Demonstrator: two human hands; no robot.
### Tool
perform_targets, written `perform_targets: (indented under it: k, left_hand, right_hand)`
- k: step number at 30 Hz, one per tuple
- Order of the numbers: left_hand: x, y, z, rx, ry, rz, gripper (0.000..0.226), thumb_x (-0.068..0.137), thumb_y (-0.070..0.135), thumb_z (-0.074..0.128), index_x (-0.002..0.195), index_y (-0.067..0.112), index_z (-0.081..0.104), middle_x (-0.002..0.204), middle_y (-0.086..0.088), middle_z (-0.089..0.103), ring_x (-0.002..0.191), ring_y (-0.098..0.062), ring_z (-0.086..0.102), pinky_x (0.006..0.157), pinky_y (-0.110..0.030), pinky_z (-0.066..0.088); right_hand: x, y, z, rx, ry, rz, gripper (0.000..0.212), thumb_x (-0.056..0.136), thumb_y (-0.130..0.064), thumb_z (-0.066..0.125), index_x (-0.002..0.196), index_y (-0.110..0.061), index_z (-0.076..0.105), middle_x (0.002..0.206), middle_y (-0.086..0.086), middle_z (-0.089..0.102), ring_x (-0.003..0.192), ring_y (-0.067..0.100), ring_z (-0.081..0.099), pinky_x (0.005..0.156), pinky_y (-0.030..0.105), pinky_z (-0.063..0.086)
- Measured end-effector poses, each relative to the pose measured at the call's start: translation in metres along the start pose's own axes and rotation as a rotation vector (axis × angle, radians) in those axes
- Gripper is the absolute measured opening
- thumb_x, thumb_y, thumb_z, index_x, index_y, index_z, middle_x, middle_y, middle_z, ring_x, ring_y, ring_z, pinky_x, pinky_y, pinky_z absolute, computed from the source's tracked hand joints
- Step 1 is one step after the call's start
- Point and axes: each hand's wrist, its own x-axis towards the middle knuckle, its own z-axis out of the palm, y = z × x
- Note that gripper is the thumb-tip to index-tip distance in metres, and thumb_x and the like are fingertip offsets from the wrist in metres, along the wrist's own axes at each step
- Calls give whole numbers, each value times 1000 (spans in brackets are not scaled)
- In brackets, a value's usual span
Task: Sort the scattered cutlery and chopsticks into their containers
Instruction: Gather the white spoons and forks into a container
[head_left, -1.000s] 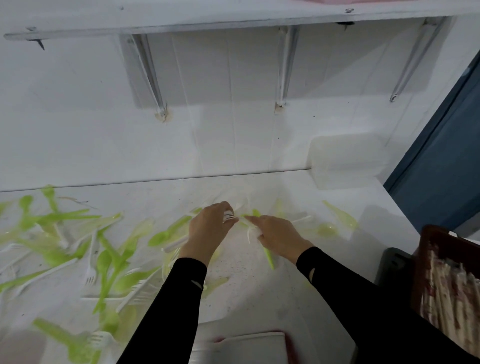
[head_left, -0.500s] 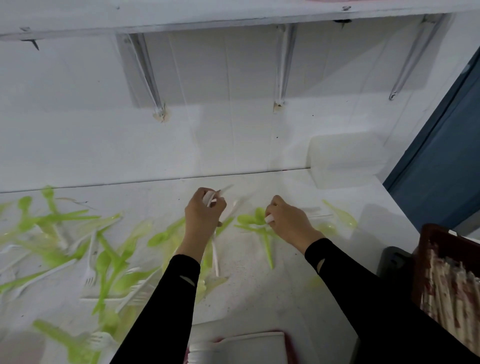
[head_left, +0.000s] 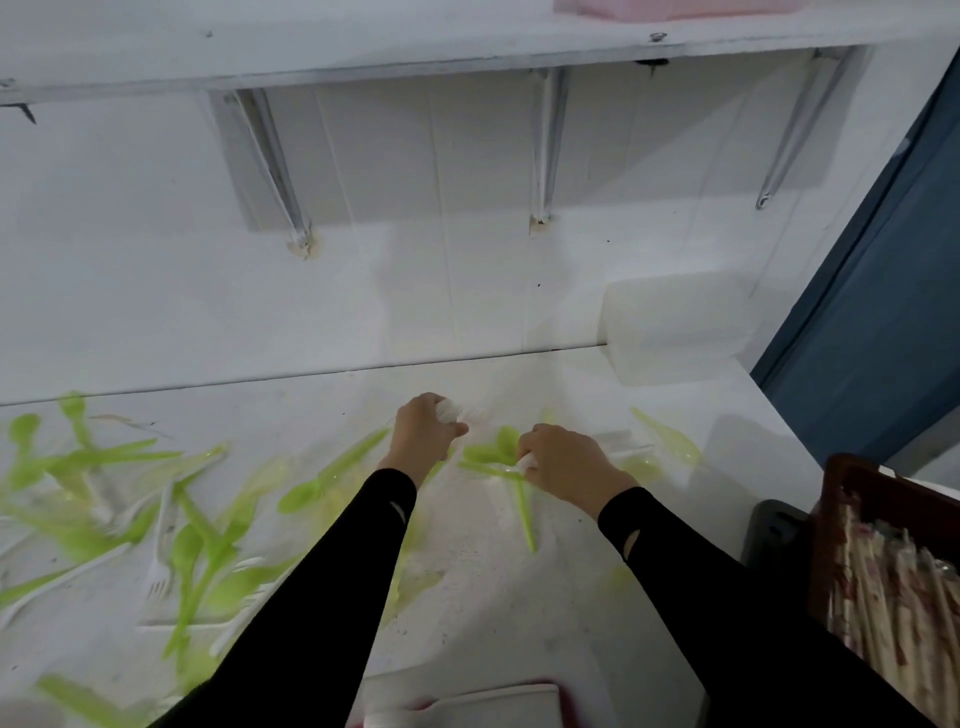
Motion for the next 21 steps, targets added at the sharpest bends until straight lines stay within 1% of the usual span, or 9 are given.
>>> perform_targets:
  k: [2,4,9,11,13,15,17,19,21]
  left_hand:
    - [10,-5,10,189,5,28,40,82,18,76,118,9,61,108,-9,66,87,-27,66,69,-28,54]
    - [15,-9,19,284,17,39,44,85,24,73,125,15,59,120,-10,64,112,-29,59,86,-34,48]
    - [19,-6,31,424,34,123,44,91,26,64,134,20,55,129,-7,62,122,-26,54,91,-33,44]
    - [20,-3,28,367,56,117,42,92,27,63,132,19,57,128,-7,63,121,-27,55,91,-34,45]
    - [21,2,19,261,113,113,38,90,27,64,127,19,60,123,-7,65,116,-28,59,89,-34,47]
    - [19,12,5,134,170,121,34,88,27,65,121,20,63,115,-5,68,102,-29,64,82,-34,53]
    - [12,26,-11,-90,191,127,29,85,26,69,113,20,64,102,-1,69,79,-24,66,62,-33,58]
    - [-6,42,-23,-363,80,100,27,83,21,76,108,18,65,89,2,63,67,-13,58,43,-23,48]
    - [-29,53,-27,-551,-98,67,25,84,19,77,106,12,70,81,0,60,65,-10,51,40,-18,37]
  right_hand:
    - [0,1,0,-13,22,16,26,91,-10,45,106,-15,66,109,4,61,101,28,63,79,29,44]
    - [-1,2,-2,-5,21,44,26,90,-10,46,105,-14,66,109,5,64,100,29,64,81,31,46]
    - [-1,10,-13,125,67,185,24,91,-18,51,113,-15,61,110,7,66,102,29,63,76,28,40]
    - [-1,12,-17,190,112,245,26,90,-21,53,115,-15,59,111,6,65,104,28,61,76,28,37]
    - [-2,15,-21,271,163,298,26,90,-24,54,114,-15,58,108,4,65,102,26,60,75,28,38]
    - [-1,15,-24,422,230,336,24,89,-27,56,111,-18,59,104,1,64,95,24,60,75,29,42]
    - [2,11,-27,600,319,301,18,89,-27,59,104,-18,63,95,-2,65,88,22,61,72,29,46]
    - [1,1,-34,812,372,228,11,90,-29,64,93,-18,66,79,-4,66,73,14,61,62,25,44]
    - [-7,-12,-44,1047,322,170,18,91,-34,67,84,-17,68,67,-6,62,54,7,53,52,23,40]
